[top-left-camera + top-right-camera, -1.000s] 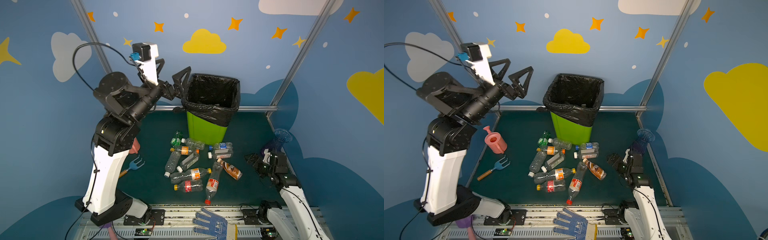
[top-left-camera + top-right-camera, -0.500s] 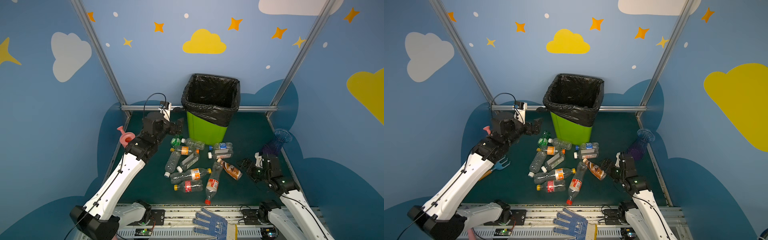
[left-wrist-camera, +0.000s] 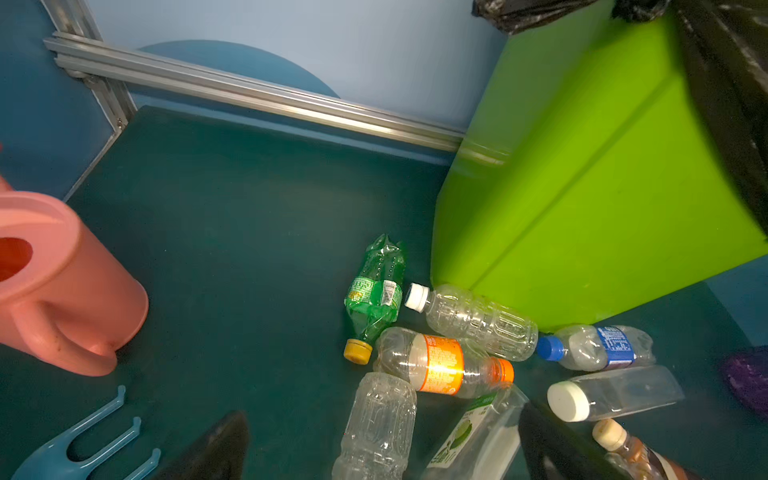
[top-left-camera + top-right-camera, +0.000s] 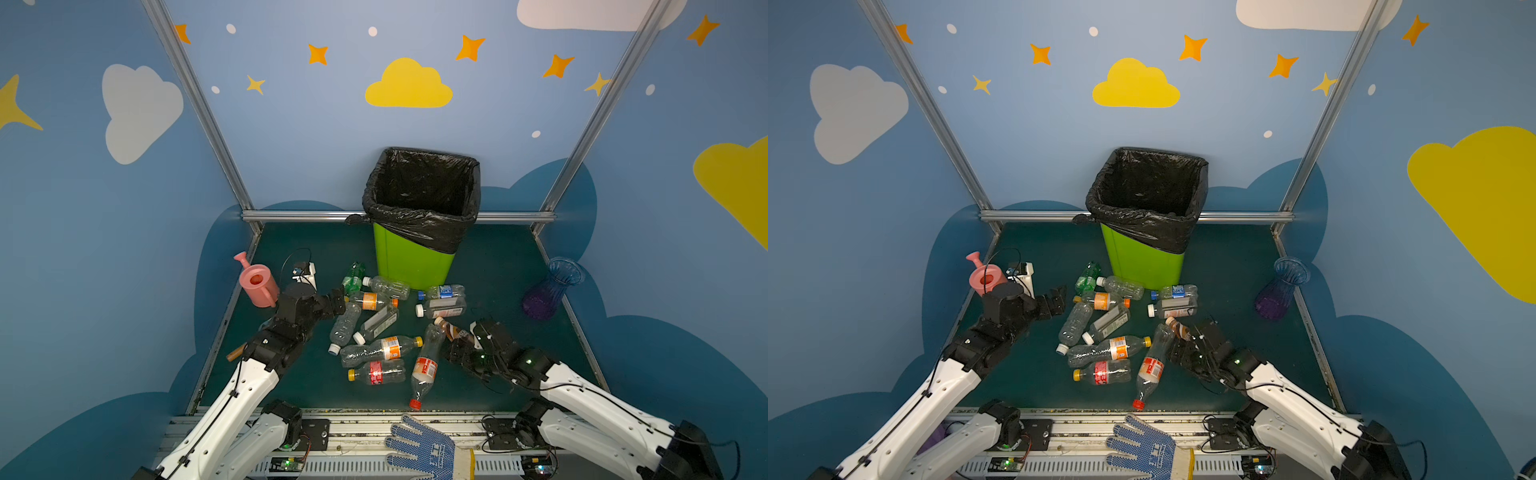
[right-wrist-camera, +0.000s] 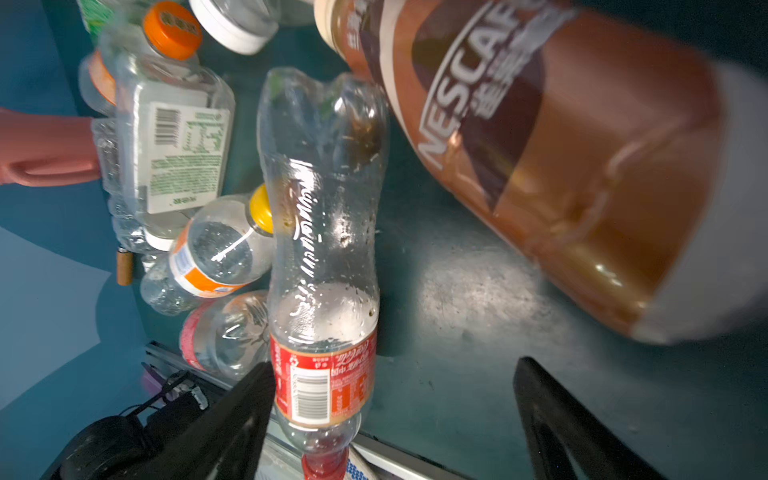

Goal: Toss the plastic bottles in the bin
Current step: 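Open the left gripper over the bin while the right reaches into the pile, then close the right gripper on the clear red-labelled bottle in the pile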

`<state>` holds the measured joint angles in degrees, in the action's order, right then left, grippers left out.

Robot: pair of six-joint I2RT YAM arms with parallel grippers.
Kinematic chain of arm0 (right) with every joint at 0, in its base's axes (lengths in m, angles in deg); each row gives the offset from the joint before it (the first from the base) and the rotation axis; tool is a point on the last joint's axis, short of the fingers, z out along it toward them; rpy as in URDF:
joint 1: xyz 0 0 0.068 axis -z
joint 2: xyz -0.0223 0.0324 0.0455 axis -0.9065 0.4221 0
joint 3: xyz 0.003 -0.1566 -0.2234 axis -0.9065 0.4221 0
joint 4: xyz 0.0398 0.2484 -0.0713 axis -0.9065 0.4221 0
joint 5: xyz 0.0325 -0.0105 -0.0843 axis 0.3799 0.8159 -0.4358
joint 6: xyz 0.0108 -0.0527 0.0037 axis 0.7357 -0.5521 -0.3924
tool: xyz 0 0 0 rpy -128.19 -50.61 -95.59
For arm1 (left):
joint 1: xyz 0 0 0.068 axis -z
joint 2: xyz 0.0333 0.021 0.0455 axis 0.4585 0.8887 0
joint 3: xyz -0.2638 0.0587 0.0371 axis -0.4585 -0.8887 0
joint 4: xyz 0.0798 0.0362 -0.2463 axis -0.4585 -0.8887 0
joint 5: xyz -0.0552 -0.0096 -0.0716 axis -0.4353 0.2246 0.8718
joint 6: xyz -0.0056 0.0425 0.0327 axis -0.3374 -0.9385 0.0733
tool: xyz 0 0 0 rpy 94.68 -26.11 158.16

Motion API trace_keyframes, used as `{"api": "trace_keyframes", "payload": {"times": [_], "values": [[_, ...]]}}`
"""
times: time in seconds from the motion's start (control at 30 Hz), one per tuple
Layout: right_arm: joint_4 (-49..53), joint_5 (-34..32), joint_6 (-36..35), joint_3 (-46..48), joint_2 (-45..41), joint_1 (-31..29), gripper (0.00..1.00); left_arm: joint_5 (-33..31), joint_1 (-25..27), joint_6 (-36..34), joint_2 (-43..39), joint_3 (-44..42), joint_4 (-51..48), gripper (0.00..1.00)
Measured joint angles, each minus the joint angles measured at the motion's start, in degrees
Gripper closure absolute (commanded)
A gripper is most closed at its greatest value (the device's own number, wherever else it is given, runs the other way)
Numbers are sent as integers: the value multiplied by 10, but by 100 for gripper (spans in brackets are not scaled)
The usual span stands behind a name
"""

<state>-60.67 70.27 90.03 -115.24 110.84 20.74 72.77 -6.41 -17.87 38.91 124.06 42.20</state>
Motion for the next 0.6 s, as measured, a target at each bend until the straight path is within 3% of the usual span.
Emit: {"api": "trace_keyframes", "payload": {"times": [0.23, 0.6], "values": [[-83, -10, 19, -20, 106, -52, 10, -12, -2, 27, -62, -40, -7, 0], [-135, -7, 21, -47, 188, -68, 9, -12, -3, 68, -117, -93, -29, 0]]}}
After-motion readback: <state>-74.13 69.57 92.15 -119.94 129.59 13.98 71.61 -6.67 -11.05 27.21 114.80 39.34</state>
